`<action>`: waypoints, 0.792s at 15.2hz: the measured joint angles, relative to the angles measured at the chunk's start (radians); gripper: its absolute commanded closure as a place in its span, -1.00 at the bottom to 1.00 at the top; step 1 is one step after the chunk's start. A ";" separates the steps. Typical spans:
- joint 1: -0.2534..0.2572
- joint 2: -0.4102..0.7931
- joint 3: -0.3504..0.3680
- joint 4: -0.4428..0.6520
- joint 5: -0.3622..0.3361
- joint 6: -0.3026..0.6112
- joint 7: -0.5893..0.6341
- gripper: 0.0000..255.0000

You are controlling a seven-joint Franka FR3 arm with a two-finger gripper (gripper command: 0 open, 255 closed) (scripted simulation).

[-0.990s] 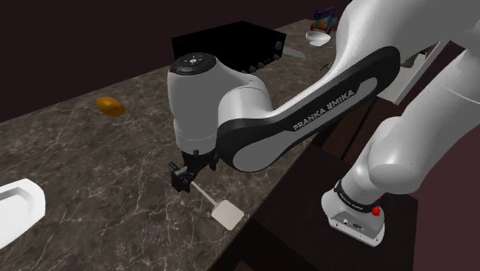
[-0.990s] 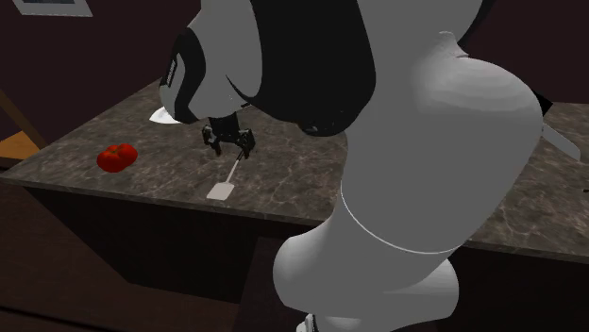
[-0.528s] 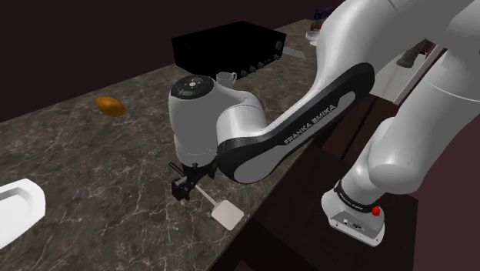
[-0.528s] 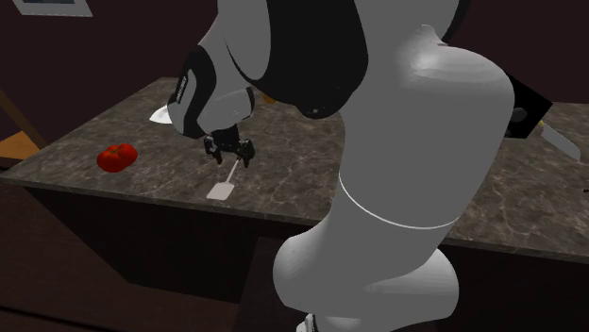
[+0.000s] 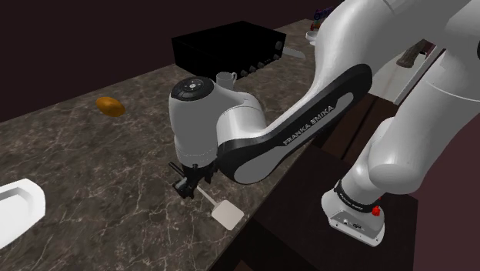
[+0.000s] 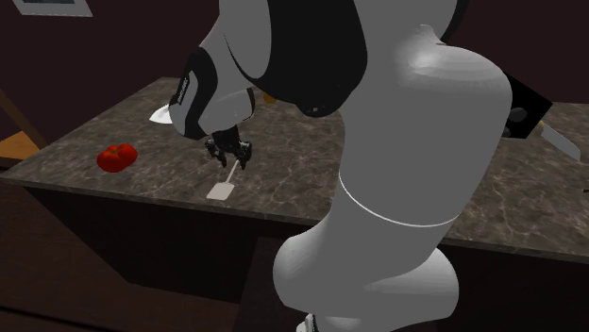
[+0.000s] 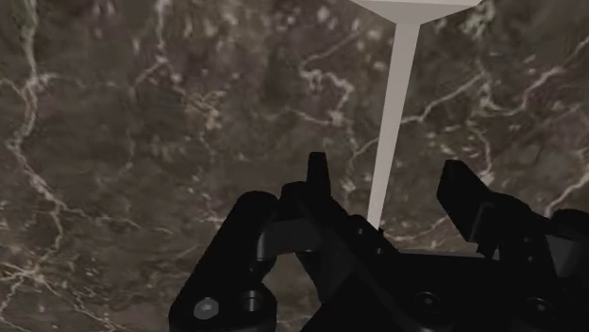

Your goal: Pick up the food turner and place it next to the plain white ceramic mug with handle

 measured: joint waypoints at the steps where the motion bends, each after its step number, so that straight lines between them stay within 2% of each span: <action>1: 0.000 0.000 0.000 0.000 0.000 0.000 0.000 1.00; 9: 0.000 0.000 0.000 0.000 0.000 0.000 0.000 1.00; 12: -0.001 -0.023 0.000 0.009 0.023 -0.026 -0.018 1.00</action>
